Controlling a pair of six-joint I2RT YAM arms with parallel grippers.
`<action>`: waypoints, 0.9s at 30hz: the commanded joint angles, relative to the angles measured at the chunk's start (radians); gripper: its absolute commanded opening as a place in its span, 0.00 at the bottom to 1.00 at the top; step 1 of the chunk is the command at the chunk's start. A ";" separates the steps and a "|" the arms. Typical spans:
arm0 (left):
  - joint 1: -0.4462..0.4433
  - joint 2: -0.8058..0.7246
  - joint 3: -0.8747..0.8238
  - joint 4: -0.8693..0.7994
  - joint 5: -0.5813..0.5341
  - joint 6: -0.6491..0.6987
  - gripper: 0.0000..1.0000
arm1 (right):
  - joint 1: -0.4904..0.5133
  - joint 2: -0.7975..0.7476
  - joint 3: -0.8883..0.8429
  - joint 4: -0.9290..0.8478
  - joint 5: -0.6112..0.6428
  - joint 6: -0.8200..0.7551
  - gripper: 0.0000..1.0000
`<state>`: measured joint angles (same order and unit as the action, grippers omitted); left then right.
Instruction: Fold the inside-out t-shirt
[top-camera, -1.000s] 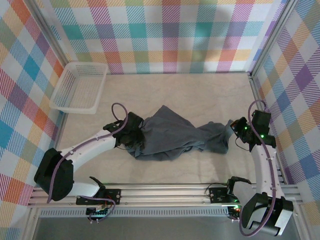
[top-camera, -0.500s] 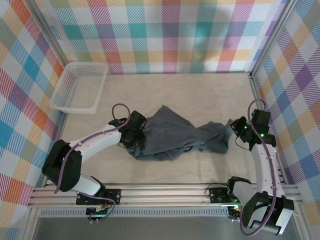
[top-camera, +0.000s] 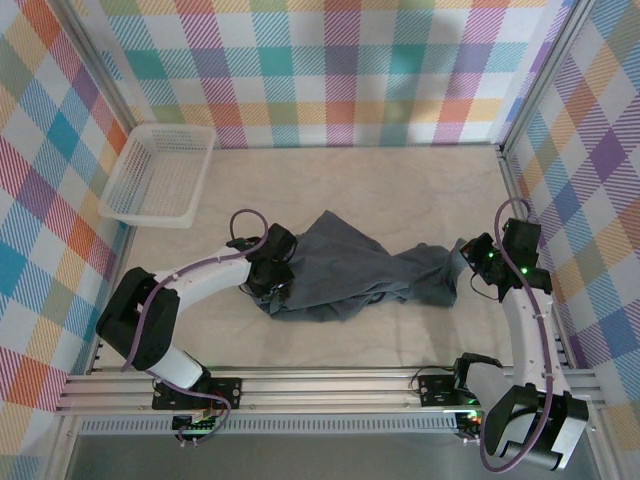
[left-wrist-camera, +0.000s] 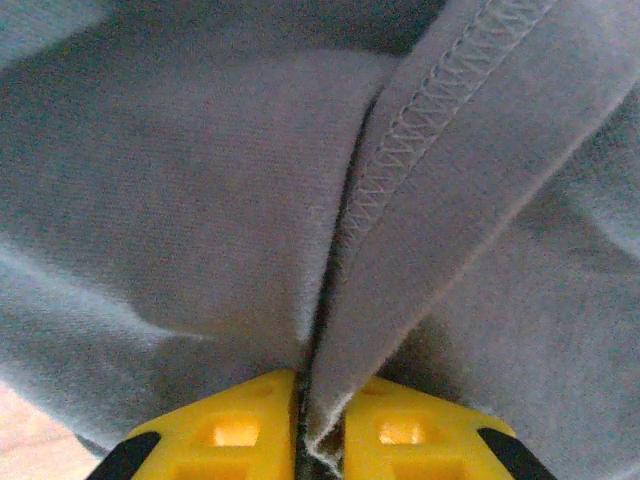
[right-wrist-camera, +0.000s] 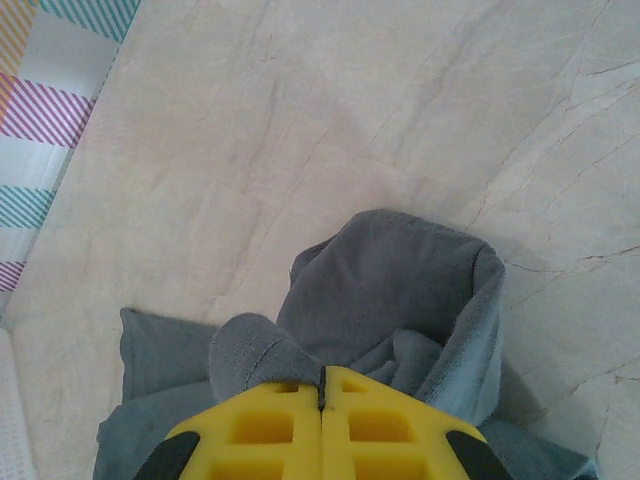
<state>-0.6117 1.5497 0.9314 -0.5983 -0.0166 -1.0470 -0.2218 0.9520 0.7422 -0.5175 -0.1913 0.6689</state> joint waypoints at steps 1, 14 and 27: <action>0.008 -0.005 0.025 -0.026 -0.016 0.015 0.17 | 0.005 -0.021 0.028 -0.013 0.012 -0.019 0.00; 0.007 -0.085 0.051 -0.043 -0.002 0.057 0.01 | 0.007 -0.019 0.037 -0.020 0.010 -0.020 0.00; 0.229 -0.270 0.171 -0.077 0.089 0.277 0.00 | 0.007 -0.009 0.200 -0.058 0.072 0.011 0.00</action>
<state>-0.4698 1.3483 1.0378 -0.6521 0.0166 -0.8631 -0.2207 0.9459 0.8394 -0.5705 -0.1551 0.6674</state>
